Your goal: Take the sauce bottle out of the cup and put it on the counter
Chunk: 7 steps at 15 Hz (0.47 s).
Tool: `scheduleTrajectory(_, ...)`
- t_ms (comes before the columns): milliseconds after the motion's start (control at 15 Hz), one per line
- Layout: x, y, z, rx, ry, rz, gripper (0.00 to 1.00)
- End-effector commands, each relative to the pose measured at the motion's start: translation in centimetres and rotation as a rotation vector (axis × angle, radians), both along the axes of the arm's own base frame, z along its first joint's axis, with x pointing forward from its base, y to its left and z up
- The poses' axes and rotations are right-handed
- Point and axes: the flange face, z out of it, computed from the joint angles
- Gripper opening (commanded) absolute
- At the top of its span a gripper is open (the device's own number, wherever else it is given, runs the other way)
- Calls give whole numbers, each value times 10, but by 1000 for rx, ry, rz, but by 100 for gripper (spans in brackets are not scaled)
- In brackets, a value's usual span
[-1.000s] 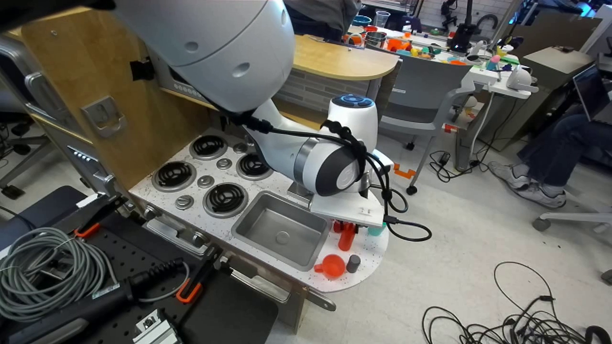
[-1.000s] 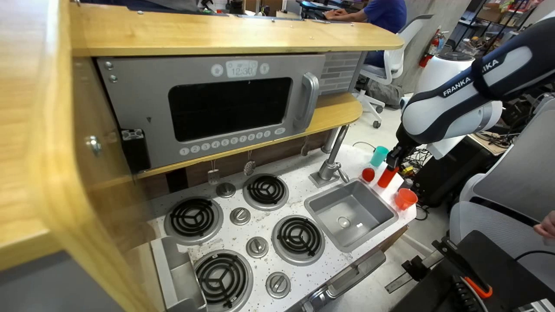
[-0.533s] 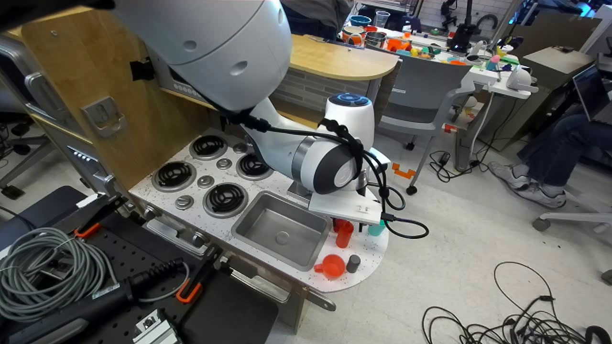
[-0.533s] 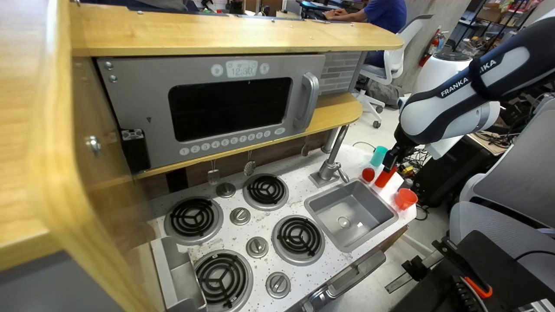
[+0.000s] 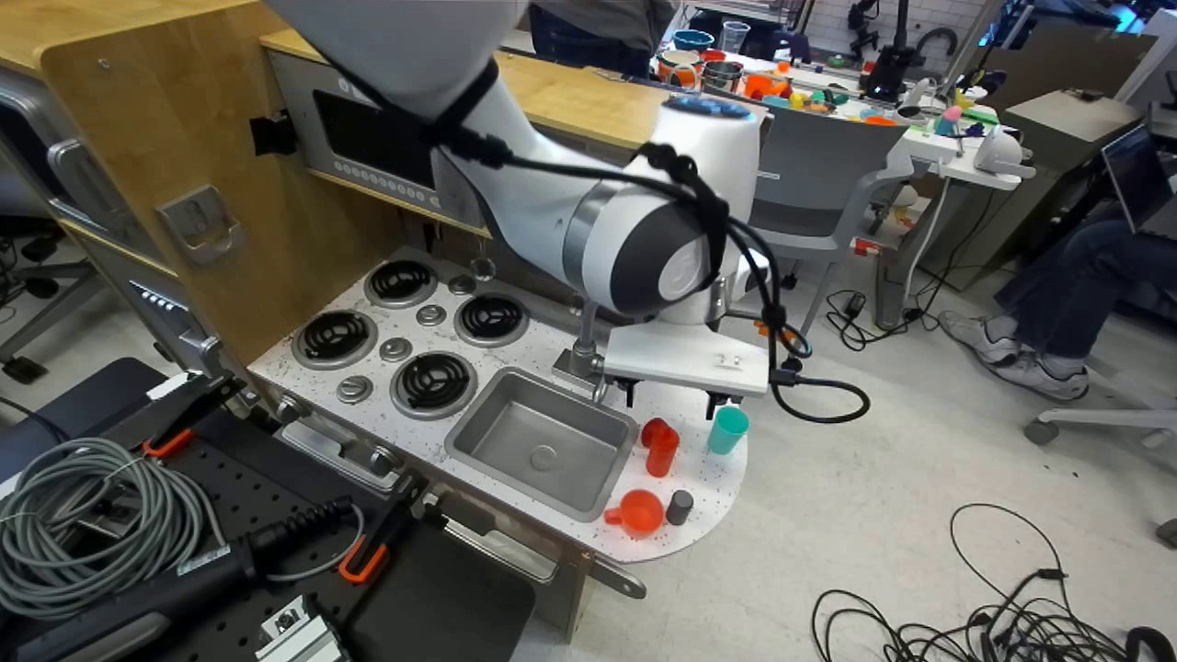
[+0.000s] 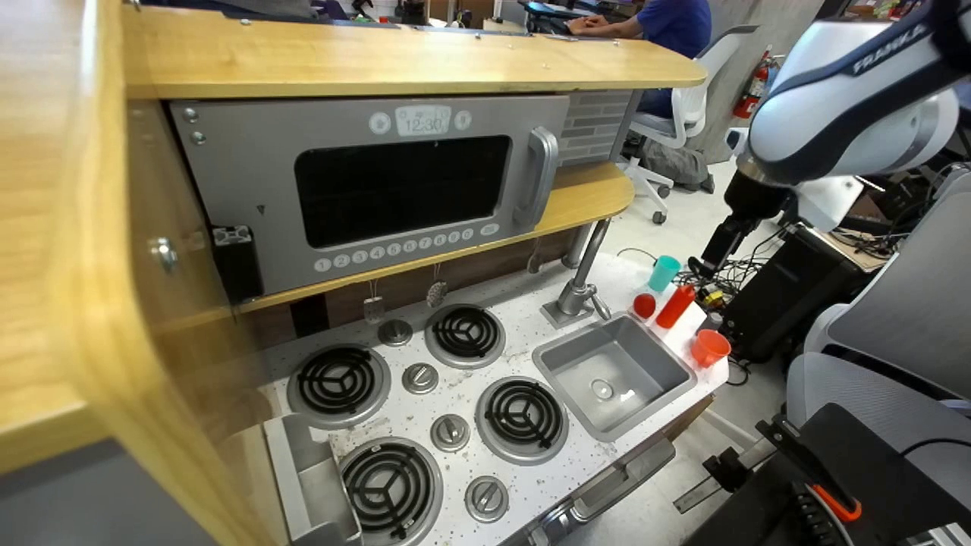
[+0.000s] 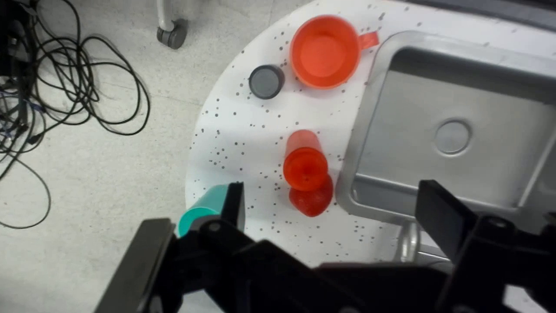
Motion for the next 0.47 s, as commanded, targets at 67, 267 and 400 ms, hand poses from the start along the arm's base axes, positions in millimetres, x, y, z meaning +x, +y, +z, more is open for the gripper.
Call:
scheduleTrajectory(67,-34,-2,92,204,112,-11,100)
scheduleTrajectory(267,-28,-9,99,203,97,-49,100)
scheduleTrajectory(400,-30,-15,114,199,85,-59,100)
